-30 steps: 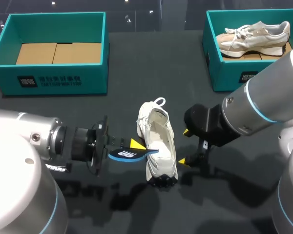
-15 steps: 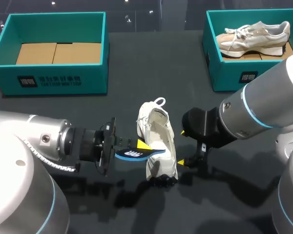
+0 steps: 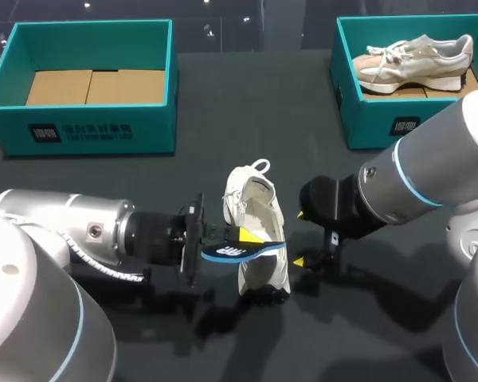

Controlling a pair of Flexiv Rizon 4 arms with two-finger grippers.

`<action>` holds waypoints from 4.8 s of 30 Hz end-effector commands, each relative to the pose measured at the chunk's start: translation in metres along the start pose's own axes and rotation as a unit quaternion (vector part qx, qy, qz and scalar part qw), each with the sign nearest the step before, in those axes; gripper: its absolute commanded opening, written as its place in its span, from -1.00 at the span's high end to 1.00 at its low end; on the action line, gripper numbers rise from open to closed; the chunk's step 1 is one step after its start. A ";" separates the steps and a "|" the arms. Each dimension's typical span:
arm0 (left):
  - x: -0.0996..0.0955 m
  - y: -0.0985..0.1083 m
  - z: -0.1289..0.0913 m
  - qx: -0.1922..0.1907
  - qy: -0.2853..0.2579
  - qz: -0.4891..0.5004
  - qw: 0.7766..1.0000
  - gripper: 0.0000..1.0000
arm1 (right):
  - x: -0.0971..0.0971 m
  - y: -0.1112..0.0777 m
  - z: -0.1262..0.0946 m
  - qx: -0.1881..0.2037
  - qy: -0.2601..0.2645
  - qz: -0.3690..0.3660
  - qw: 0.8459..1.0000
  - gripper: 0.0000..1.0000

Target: Take the shoe out of the shoebox, open the shoe tongue, remove and reinsert the insole, then place the shoe into the shoebox

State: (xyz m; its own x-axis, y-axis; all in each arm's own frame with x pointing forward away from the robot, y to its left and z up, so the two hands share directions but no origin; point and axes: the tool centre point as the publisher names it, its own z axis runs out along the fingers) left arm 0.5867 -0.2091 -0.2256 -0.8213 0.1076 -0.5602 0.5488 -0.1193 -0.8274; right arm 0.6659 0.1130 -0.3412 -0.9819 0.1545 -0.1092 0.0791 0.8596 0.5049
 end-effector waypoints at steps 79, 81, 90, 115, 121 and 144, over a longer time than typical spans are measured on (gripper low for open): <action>-0.001 0.074 0.002 -0.019 -0.027 -0.034 0.999 1.00 | -0.008 -0.010 0.034 -0.039 0.038 -0.017 0.998 -1.00; -0.002 0.076 0.002 -0.021 -0.027 -0.035 0.999 1.00 | -0.008 -0.010 0.034 -0.039 0.038 -0.017 0.998 -1.00; -0.002 0.082 0.004 -0.029 -0.028 -0.035 0.999 1.00 | -0.008 -0.010 0.034 -0.039 0.038 -0.017 0.998 -1.00; -0.005 0.107 0.012 -0.038 -0.029 -0.043 0.998 1.00 | -0.008 -0.010 0.034 -0.039 0.038 -0.017 0.998 -1.00; -0.007 0.118 0.011 -0.044 -0.031 -0.043 0.998 1.00 | -0.008 -0.010 0.034 -0.039 0.038 -0.017 0.998 -1.00; -0.010 0.142 0.005 -0.067 -0.043 -0.054 0.995 1.00 | -0.008 -0.010 0.034 -0.039 0.038 -0.017 0.998 -1.00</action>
State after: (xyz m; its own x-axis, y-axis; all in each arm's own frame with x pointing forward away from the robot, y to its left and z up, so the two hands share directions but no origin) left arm 0.6706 -0.2299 -0.3318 -0.8839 0.0266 -0.4669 0.4675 0.0213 -0.8837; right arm 0.6799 0.1205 -0.3743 -0.9944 0.0856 -0.0627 0.0353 0.8241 0.5653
